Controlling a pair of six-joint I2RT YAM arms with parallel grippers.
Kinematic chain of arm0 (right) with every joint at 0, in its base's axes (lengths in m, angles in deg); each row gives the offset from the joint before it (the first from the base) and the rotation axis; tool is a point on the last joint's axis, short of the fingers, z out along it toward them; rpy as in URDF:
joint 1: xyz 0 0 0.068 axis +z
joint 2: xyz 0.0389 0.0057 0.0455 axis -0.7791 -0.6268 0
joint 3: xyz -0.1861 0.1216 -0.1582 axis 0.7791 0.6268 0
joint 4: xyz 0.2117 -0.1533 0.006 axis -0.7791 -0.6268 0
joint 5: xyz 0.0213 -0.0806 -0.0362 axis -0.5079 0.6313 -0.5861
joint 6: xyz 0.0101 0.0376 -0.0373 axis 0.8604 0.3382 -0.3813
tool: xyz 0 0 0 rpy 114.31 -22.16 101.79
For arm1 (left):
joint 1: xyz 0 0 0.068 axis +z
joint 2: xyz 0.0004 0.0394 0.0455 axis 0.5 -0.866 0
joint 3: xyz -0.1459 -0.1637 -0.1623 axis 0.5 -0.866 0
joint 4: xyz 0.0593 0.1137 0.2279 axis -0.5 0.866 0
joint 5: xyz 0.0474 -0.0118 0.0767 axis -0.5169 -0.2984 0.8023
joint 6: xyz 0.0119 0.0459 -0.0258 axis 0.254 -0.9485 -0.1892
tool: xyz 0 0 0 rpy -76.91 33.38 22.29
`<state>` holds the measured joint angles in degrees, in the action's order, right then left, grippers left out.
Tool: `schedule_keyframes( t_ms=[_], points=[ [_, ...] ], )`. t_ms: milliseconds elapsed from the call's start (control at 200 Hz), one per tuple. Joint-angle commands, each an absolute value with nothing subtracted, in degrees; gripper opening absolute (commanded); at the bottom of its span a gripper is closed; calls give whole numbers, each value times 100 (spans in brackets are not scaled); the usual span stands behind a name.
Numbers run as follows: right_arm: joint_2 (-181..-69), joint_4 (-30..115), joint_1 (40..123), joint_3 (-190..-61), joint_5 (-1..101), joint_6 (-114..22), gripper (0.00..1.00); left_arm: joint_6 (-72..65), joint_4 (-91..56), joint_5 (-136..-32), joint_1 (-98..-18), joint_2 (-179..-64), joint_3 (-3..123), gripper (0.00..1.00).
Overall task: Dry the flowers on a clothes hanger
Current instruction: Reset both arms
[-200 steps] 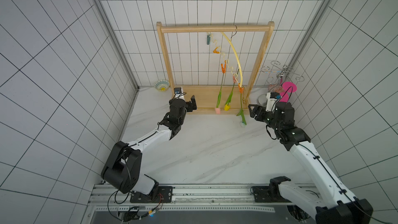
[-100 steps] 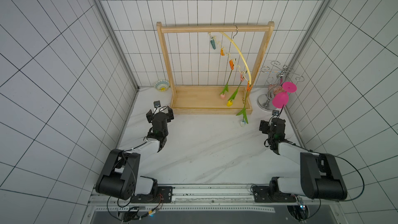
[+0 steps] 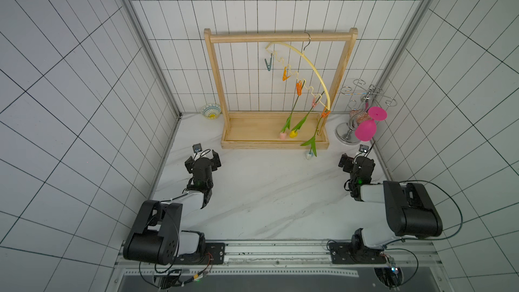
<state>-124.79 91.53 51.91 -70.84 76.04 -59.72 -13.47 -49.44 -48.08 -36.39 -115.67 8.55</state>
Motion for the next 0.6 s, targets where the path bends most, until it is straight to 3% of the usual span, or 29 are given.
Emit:
schedule_keyframes(
  t_ms=[0, 70, 190, 285, 375, 485, 595],
  points=[
    [-12498, 9238, 5172, -7189, 7729, -5894, 99, -1515, -5210, -4850, -3637, -11763, 1108, 99],
    [-12457, 9117, 5184, -7208, 7721, -5894, 99, -1631, -5994, -4663, -3611, -11919, 770, 99],
    [-12483, 9172, 5185, -7203, 7740, -5902, 99, -1781, -8664, -4366, -3475, -13399, 429, 98],
    [-12487, 9161, 5188, -7213, 7740, -5895, 99, -1238, -6296, -4548, -3382, -12586, 919, 99],
    [-12481, 9157, 5186, -7213, 7740, -5896, 99, -1489, -7174, -4674, -3270, -13130, 968, 99],
    [-12486, 9148, 5185, -7214, 7740, -5901, 99, -1259, -5983, -4687, -3290, -12723, 1188, 99],
    [-12508, 9042, 5241, -7287, 7733, -5987, 99, -1376, -6562, -4682, -3299, -12895, 1057, 99]
  ],
)
